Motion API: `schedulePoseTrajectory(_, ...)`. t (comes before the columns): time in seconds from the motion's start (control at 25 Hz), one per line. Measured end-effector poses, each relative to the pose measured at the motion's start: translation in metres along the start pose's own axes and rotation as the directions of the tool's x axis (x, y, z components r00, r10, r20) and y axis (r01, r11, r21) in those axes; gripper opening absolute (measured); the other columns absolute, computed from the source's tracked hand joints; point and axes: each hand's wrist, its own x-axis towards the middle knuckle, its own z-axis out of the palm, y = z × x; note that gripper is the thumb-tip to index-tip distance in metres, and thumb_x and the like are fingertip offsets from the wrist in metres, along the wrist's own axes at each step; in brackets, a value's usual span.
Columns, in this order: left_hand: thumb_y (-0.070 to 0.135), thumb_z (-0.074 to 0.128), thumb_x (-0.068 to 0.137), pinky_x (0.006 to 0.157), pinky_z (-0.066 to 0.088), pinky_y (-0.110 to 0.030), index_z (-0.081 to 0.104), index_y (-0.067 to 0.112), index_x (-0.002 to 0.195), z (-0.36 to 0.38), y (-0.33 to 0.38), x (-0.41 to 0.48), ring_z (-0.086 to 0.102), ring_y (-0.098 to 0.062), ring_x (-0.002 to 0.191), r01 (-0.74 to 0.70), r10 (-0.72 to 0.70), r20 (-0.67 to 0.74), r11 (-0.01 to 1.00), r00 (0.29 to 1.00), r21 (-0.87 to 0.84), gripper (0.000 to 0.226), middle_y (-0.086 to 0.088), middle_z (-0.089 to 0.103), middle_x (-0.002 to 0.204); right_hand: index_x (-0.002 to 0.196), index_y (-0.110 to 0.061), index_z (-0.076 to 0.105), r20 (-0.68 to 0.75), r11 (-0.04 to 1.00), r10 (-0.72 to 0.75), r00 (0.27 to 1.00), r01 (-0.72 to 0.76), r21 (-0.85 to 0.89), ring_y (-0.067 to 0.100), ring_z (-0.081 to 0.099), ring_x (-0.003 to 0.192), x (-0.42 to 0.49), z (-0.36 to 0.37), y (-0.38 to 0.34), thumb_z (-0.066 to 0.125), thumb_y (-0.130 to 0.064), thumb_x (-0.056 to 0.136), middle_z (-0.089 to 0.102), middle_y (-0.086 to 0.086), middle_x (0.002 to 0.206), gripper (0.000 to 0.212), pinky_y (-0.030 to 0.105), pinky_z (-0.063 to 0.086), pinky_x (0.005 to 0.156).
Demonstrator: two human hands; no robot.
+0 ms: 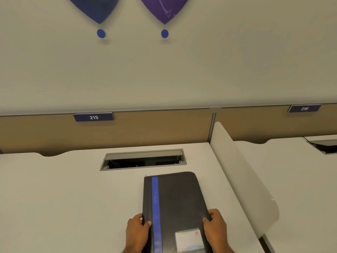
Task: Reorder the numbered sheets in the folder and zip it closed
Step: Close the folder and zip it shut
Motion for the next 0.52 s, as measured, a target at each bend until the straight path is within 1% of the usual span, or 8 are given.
schedulePoseTrajectory(0.04,0.012,0.074,0.086,0.086,0.055,-0.033,0.072,0.014,0.117,0.005,0.006,0.003,0.071,-0.018,0.086,-0.006,0.006,0.006,1.000,1.000,-0.025,0.031,-0.001,0.076,0.099,0.104,-0.016,0.056,-0.014,1.000,-0.023,1.000,0.024,0.007,0.020,0.061,0.089,0.006,-0.003,0.000,0.059,-0.006,0.096,0.065,0.001,0.103,0.014,0.031,0.053,0.086)
schedulePoseTrajectory(0.08,0.012,0.073,0.087,0.086,0.056,-0.033,0.072,0.014,0.117,0.008,0.014,0.004,0.070,-0.016,0.085,-0.006,0.007,0.017,0.999,1.000,-0.045,0.030,0.000,0.076,0.099,0.107,-0.018,0.058,-0.025,0.999,-0.043,0.999,0.044,0.009,0.019,0.061,0.090,0.013,-0.005,-0.001,0.059,-0.005,0.096,0.064,0.000,0.103,0.017,0.032,0.052,0.090)
schedulePoseTrajectory(0.2,0.014,0.070,0.092,0.089,0.059,-0.035,0.070,0.013,0.116,0.020,0.034,0.016,0.070,-0.016,0.087,-0.029,0.031,0.038,0.997,0.999,-0.066,0.025,0.002,0.074,0.101,0.116,-0.013,0.066,-0.062,0.998,-0.061,0.996,0.061,0.004,0.018,0.060,0.088,0.033,-0.006,-0.001,0.057,-0.006,0.098,0.069,0.003,0.108,0.021,0.032,0.053,0.091)
schedulePoseTrajectory(0.28,0.015,0.069,0.094,0.090,0.059,-0.037,0.068,0.013,0.115,0.027,0.044,0.021,0.070,-0.017,0.088,-0.015,0.019,0.056,0.998,0.998,-0.068,0.021,0.000,0.073,0.103,0.116,-0.012,0.067,-0.070,0.999,-0.044,0.997,0.044,-0.001,0.018,0.062,0.087,0.047,-0.002,0.000,0.055,-0.008,0.100,0.071,0.005,0.112,0.021,0.034,0.055,0.090)
schedulePoseTrajectory(0.4,0.018,0.069,0.094,0.089,0.058,-0.036,0.067,0.011,0.120,0.040,0.047,0.030,0.070,-0.020,0.090,0.007,-0.006,0.039,0.999,0.999,-0.034,0.028,-0.004,0.072,0.109,0.115,-0.012,0.068,-0.085,0.999,-0.046,0.995,0.044,-0.021,0.019,0.066,0.088,0.064,0.003,0.003,0.055,-0.010,0.099,0.072,0.004,0.110,0.021,0.035,0.059,0.090)
schedulePoseTrajectory(0.52,0.019,0.070,0.092,0.091,0.059,-0.036,0.069,0.011,0.121,0.049,0.041,0.043,0.069,-0.021,0.092,0.010,-0.010,0.014,1.000,1.000,0.014,0.031,-0.005,0.070,0.111,0.122,-0.013,0.065,-0.075,0.997,-0.047,0.996,0.043,-0.059,0.021,0.067,0.096,0.081,0.009,0.012,0.056,-0.012,0.099,0.069,0.004,0.116,0.025,0.035,0.057,0.093)
